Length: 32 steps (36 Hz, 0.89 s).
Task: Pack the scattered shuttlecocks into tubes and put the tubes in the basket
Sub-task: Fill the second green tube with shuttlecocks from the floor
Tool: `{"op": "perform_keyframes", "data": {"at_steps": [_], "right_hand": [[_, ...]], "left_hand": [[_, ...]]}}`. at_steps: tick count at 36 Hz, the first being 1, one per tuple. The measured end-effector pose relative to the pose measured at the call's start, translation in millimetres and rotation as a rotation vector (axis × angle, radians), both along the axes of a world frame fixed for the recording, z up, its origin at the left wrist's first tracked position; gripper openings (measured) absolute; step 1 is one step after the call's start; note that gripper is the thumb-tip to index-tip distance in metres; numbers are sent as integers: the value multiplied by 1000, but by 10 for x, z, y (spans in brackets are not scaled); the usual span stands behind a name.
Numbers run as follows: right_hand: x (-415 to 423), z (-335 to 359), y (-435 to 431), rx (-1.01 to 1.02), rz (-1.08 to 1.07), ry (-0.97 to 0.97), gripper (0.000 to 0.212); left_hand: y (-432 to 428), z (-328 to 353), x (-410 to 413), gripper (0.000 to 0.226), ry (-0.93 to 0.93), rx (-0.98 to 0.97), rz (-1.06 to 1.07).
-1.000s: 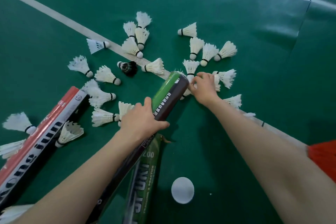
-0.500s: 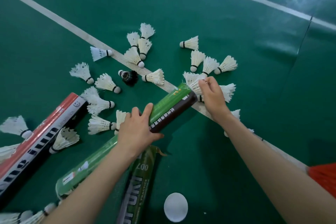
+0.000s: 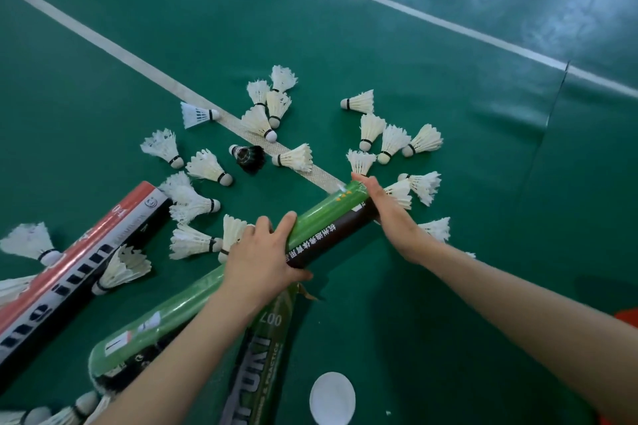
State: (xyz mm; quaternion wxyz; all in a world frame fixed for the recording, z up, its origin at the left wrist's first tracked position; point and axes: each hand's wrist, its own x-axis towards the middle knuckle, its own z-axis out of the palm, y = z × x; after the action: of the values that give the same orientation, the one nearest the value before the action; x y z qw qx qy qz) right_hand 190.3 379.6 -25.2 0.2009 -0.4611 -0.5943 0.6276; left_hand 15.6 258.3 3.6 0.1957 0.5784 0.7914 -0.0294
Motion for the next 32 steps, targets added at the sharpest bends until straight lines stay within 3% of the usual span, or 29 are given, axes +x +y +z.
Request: {"op": "perform_keyframes", "data": {"at_steps": [2, 6, 10, 12, 14, 15, 17, 22, 24, 27, 30, 32], "right_hand": [[16, 29, -7, -17, -64, -30, 57], [81, -34, -80, -82, -166, -137, 78], [192, -87, -165, -87, -287, -241, 68], [301, -65, -190, 36, -348, -258, 49], [450, -59, -211, 297, -320, -426, 24], [550, -95, -216, 401, -306, -535, 21], [735, -217, -236, 486, -273, -751, 32], [1076, -484, -279, 414, -87, -1093, 71], [1119, -542, -285, 379, -115, -1058, 74], [1077, -572, -328, 377, -263, -889, 59], [1003, -598, -348, 415, -280, -957, 39], [974, -611, -324, 394, -270, -950, 37]], "left_hand": [[-3, 15, 17, 96, -9, -10, -1], [-31, 37, 71, 97, -11, -31, -31], [-98, 57, 72, 99, -20, -92, -69], [-149, 54, 46, 98, -11, -85, -77], [-185, 45, 29, 97, 1, -64, -77], [-199, 33, 27, 96, 0, -58, -80], [-213, 8, 43, 97, -9, -63, -88], [-245, -72, 153, 99, -26, -81, -106], [-271, -100, 202, 99, -24, -84, -119], [-294, -146, 233, 100, -5, -72, -135], [-296, -158, 233, 99, -2, -71, -111], [-286, -153, 229, 99, -7, -72, -88]]}}
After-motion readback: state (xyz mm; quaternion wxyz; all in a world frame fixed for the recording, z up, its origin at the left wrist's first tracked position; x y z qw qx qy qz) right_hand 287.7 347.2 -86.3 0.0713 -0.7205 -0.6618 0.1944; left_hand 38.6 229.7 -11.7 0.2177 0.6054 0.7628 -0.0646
